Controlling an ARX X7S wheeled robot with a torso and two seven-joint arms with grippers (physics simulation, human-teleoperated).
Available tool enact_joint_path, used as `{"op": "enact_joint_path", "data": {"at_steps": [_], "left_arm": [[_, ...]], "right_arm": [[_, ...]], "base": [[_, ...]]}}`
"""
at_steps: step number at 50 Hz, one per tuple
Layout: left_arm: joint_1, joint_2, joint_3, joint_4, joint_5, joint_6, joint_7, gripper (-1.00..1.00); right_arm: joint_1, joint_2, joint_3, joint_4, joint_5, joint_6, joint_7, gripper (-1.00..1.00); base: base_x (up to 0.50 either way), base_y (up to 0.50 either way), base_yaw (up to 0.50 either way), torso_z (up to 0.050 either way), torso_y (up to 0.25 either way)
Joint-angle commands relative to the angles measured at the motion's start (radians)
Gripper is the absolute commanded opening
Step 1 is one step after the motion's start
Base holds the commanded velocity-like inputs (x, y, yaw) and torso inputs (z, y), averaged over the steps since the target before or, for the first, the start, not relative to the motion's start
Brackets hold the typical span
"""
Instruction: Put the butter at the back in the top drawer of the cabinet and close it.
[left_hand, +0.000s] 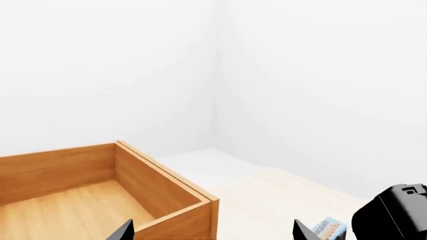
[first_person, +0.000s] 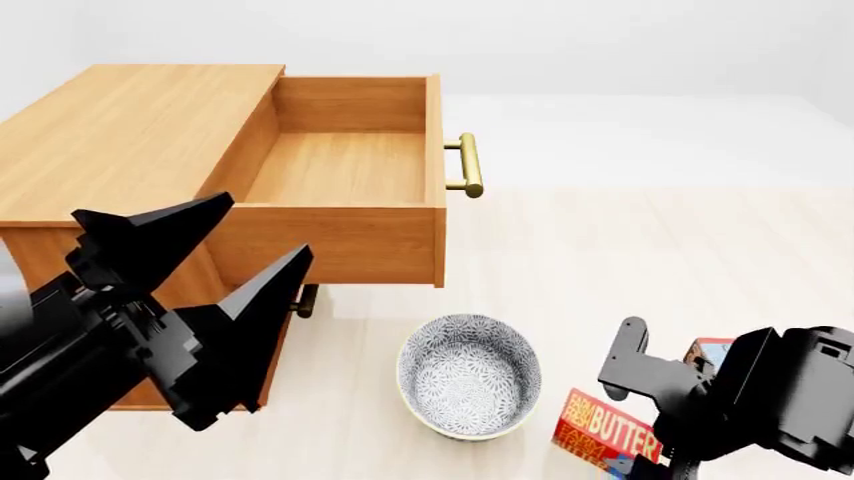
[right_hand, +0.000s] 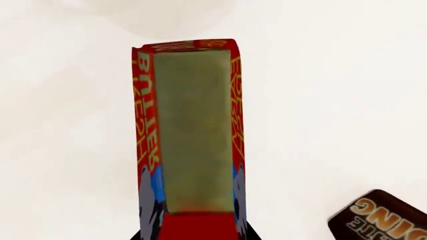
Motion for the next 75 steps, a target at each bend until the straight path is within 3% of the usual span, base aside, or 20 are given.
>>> {"op": "enact_joint_path", "data": {"at_steps": [1, 34, 53, 64, 75], "left_arm": [[0.003, -0.001, -0.002, 0.0, -0.001, -0.001, 0.002, 1.0], [-0.016, -0.01, -0.021, 0.014, -0.008, -0.047, 0.004, 1.0], [-0.202, 0.063, -0.091, -0.026, -0.139, -0.385, 0.115, 1.0], [-0.355, 0.153, -0.116, -0.122, -0.229, -0.635, 0.247, 1.0], [-0.504, 0.238, -0.126, -0.213, -0.27, -0.846, 0.302, 1.0]], "right_arm": [[0.071, 0.056, 0.015, -0.115, -0.008, 0.046, 0.02, -1.0], [0.309, 0.178, 0.035, -0.449, 0.029, 0.265, 0.014, -1.0], [0.503, 0.19, 0.104, -0.61, 0.111, 0.452, -0.001, -1.0], [0.59, 0.122, 0.122, -0.622, 0.14, 0.524, -0.017, -1.0], [0.659, 0.048, 0.1, -0.611, 0.156, 0.562, -0.023, -1.0]], "base": [[0.0, 0.0, 0.0, 0.0, 0.0], [0.0, 0.0, 0.0, 0.0, 0.001], [0.0, 0.0, 0.0, 0.0, 0.001], [0.0, 0.0, 0.0, 0.001, 0.001], [0.0, 0.0, 0.0, 0.0, 0.001]]}}
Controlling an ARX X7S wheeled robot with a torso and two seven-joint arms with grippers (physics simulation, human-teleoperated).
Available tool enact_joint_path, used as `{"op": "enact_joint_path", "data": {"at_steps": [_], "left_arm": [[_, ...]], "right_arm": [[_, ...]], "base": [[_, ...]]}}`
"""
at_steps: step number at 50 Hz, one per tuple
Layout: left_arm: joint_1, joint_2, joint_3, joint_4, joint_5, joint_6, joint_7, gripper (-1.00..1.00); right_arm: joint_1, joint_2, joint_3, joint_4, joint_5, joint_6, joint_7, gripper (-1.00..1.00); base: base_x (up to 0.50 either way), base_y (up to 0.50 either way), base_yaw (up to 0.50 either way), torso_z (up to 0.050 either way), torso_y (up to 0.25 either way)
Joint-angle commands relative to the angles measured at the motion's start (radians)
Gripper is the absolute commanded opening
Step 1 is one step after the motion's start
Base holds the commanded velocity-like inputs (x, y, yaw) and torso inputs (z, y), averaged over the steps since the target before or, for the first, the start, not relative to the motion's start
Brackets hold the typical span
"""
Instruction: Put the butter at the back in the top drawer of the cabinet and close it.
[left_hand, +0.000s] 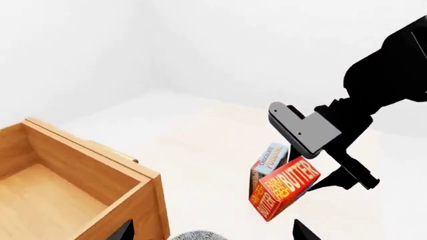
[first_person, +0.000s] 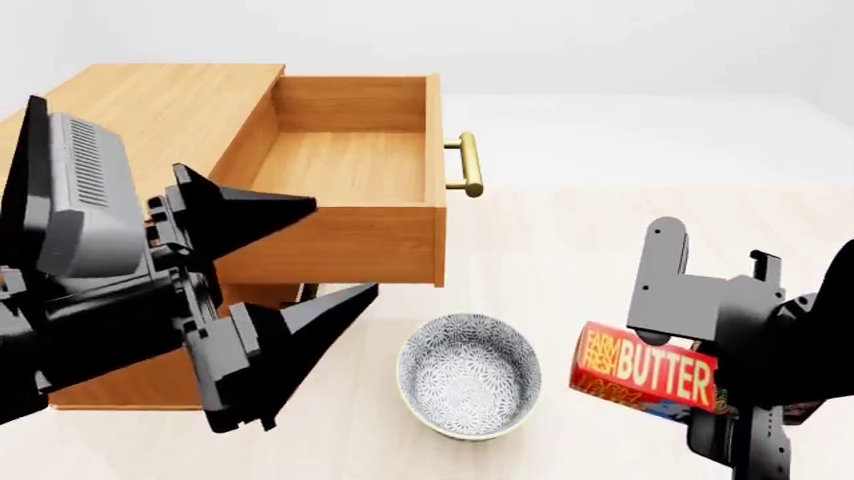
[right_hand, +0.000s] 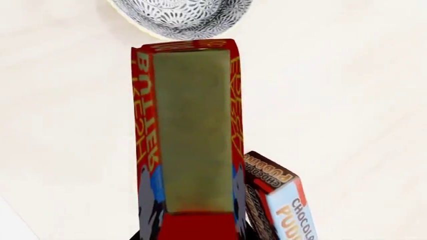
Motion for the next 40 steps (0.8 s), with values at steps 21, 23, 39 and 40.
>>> {"op": "enact_joint_path", "data": {"at_steps": [21, 23, 39, 40], "left_arm": [[-0.213, 0.183, 0.011, -0.18, 0.039, -0.33, 0.226, 1.0], [-0.223, 0.194, 0.011, -0.188, 0.039, -0.341, 0.232, 1.0], [-0.238, 0.254, 0.035, -0.23, 0.092, -0.382, 0.251, 1.0], [-0.24, 0.259, 0.037, -0.231, 0.095, -0.386, 0.249, 1.0]], "right_arm": [[0.129, -0.175, -0.026, 0.037, 0.035, 0.03, 0.024, -1.0], [0.132, -0.186, -0.022, 0.04, 0.044, 0.03, 0.029, -1.0], [0.168, -0.241, -0.032, 0.048, 0.096, 0.028, 0.054, -1.0], [0.169, -0.246, -0.031, 0.049, 0.102, 0.03, 0.058, -1.0]], "base": [[0.0, 0.0, 0.0, 0.0, 0.001], [0.0, 0.0, 0.0, 0.0, 0.0], [0.0, 0.0, 0.0, 0.0, 0.001], [0.0, 0.0, 0.0, 0.01, 0.0]]}}
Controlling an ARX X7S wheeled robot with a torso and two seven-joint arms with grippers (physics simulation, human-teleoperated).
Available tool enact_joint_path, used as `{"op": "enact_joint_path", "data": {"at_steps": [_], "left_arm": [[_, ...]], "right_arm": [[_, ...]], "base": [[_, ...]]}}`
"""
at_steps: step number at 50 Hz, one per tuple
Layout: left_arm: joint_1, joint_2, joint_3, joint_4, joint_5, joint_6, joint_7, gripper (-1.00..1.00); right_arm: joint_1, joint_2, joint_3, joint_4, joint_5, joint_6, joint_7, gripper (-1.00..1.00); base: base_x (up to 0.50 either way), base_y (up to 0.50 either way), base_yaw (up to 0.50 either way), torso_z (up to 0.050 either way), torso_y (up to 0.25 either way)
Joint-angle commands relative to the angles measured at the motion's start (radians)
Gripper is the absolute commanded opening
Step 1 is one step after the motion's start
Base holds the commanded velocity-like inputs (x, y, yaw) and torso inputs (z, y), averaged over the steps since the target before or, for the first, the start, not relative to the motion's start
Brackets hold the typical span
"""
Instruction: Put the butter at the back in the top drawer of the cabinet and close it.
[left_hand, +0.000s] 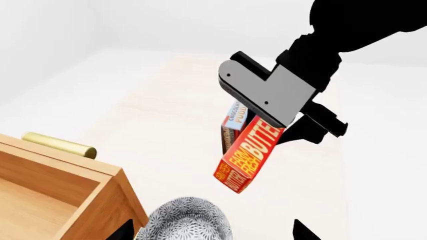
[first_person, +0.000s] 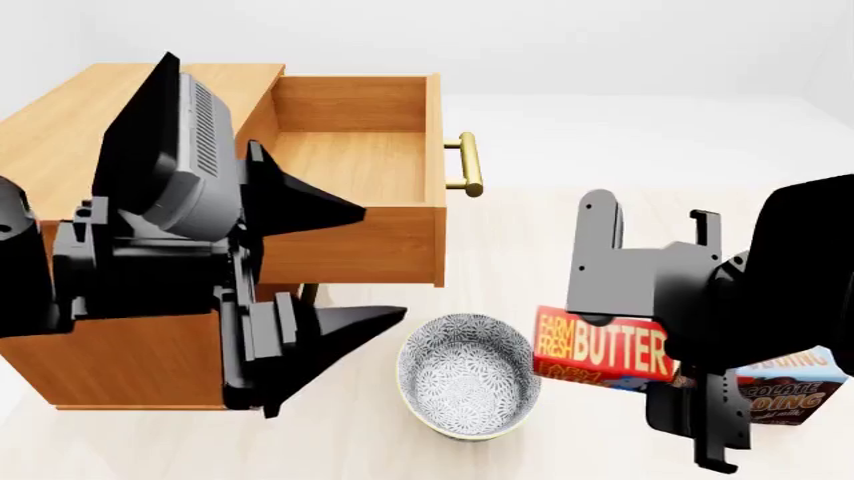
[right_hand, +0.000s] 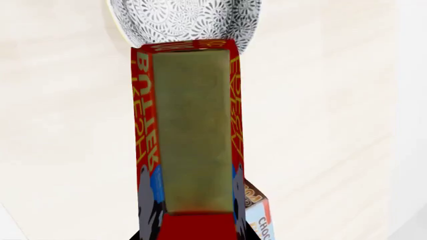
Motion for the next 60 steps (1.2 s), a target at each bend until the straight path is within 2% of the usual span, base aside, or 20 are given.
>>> {"op": "enact_joint_path", "data": {"at_steps": [1, 38, 60], "left_arm": [[-0.02, 0.045, 0.016, -0.021, 0.034, -0.04, 0.012, 1.0], [0.013, 0.096, 0.064, 0.02, 0.13, -0.063, 0.044, 1.0], [0.041, 0.118, 0.073, 0.025, 0.154, -0.048, 0.048, 1.0]], "right_arm": [[0.045, -0.045, 0.006, 0.01, 0.008, -0.002, 0.029, -1.0], [0.12, -0.203, 0.005, 0.041, 0.156, -0.02, 0.109, -1.0], [0.154, -0.251, 0.019, 0.054, 0.219, -0.036, 0.149, -1.0]], "base": [[0.0, 0.0, 0.0, 0.0, 0.0], [0.0, 0.0, 0.0, 0.0, 0.001], [0.0, 0.0, 0.0, 0.0, 0.0]]}}
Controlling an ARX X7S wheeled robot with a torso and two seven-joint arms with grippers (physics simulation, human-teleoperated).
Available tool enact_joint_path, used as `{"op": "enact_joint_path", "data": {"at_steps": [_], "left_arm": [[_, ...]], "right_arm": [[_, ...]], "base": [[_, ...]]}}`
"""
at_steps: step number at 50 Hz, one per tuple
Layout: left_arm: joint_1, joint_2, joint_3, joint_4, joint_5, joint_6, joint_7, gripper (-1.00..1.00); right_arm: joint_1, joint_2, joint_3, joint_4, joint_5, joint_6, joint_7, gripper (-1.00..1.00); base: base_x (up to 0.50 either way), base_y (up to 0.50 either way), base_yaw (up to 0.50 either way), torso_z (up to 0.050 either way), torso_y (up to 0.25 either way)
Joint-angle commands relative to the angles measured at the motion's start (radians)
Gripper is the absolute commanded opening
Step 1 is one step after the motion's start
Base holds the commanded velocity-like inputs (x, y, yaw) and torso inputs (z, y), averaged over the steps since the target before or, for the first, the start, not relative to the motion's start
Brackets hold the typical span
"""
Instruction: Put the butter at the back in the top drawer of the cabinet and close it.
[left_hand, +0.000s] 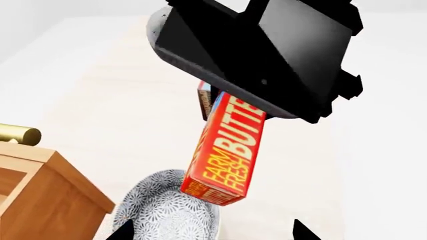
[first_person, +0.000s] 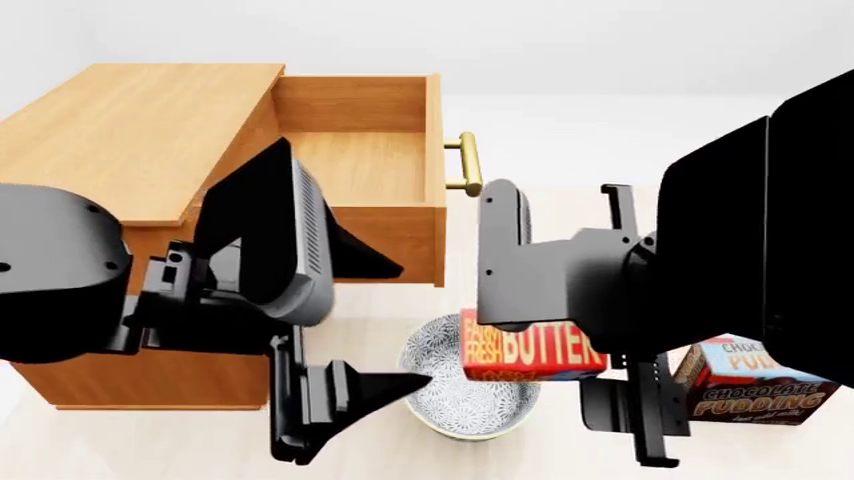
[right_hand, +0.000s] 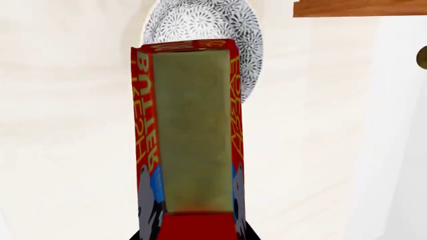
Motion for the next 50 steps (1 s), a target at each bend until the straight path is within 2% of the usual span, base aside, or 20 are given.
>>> {"op": "enact_joint_path", "data": {"at_steps": [1, 50], "left_arm": [[0.013, 0.016, 0.009, -0.002, 0.018, 0.003, 0.001, 1.0], [0.038, 0.059, 0.043, 0.002, 0.119, 0.015, 0.088, 1.0]], "right_arm": [[0.031, -0.025, 0.014, 0.008, -0.002, -0.01, 0.032, -1.0], [0.075, -0.094, -0.002, 0.03, 0.024, -0.053, 0.0, -1.0]], "base": [[0.0, 0.0, 0.0, 0.0, 0.0], [0.0, 0.0, 0.0, 0.0, 0.001]]}}
